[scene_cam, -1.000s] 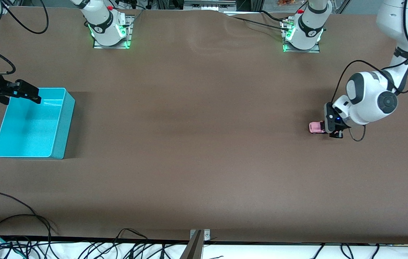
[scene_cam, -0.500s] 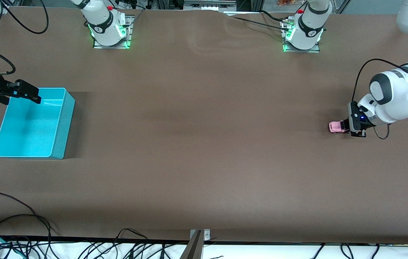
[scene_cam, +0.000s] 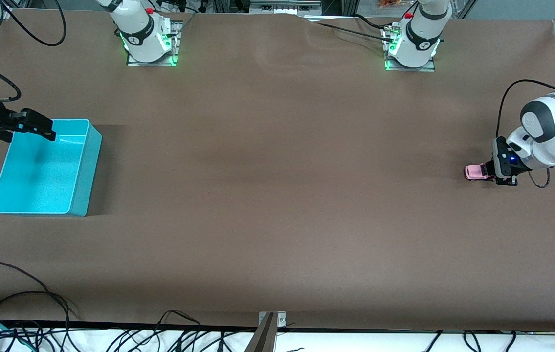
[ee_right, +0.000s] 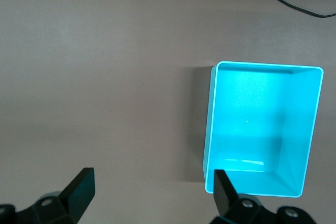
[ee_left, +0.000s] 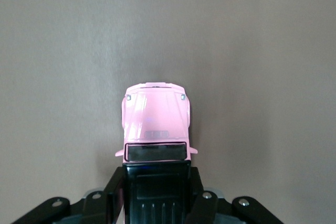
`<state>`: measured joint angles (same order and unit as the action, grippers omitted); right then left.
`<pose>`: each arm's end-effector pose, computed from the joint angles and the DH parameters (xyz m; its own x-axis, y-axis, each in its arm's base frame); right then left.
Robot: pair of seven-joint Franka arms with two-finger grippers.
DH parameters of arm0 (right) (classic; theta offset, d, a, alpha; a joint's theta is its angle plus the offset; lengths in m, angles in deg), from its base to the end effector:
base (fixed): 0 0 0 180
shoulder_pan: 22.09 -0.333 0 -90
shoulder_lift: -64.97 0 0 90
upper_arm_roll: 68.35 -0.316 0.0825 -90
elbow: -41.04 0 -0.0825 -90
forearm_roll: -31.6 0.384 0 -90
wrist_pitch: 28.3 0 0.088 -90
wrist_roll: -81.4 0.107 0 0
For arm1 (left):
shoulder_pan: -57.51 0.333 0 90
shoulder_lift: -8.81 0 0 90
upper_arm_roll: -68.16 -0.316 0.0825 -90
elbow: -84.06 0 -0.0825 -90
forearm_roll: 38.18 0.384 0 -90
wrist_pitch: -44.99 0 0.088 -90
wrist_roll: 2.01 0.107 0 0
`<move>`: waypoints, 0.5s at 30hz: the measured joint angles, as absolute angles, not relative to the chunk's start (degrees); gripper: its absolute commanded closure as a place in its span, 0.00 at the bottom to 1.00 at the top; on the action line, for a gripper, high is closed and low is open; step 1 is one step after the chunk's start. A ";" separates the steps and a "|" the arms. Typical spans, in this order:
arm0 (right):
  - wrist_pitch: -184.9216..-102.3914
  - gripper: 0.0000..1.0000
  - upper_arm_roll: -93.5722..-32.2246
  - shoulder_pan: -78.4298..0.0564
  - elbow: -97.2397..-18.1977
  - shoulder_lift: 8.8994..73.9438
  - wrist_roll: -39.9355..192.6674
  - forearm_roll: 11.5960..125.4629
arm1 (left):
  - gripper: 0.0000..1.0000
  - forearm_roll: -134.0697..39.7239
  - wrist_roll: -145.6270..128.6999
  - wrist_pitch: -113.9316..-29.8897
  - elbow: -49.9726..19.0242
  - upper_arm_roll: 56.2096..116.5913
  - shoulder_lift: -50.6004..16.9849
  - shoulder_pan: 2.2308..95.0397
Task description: Wind and store pink jeep toy
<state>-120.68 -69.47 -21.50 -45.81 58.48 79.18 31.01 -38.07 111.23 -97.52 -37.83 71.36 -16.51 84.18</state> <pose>0.5920 0.0038 0.5892 0.9987 0.0483 -0.0170 0.0484 -0.9988 0.0074 0.5194 0.2251 0.1918 0.0086 -0.9986 0.0531 -0.9978 -0.0051 0.0657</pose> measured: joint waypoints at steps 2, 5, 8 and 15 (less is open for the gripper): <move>-120.68 0.00 -69.47 -21.50 -45.81 58.48 79.18 31.01 | 0.90 -38.07 111.98 -97.52 -37.50 71.16 -16.70 84.51; -120.68 0.00 -69.46 -21.50 -45.81 58.48 79.18 31.01 | 0.90 -38.07 114.01 -97.45 -36.37 70.44 -17.38 85.46; -120.68 0.00 -69.46 -21.50 -45.81 58.48 79.18 31.01 | 0.90 -38.07 114.21 -97.44 -36.19 70.35 -17.48 85.61; -120.68 0.00 -69.45 -21.50 -45.81 58.48 79.18 31.01 | 0.87 -38.07 115.24 -97.43 -35.39 69.53 -17.94 85.86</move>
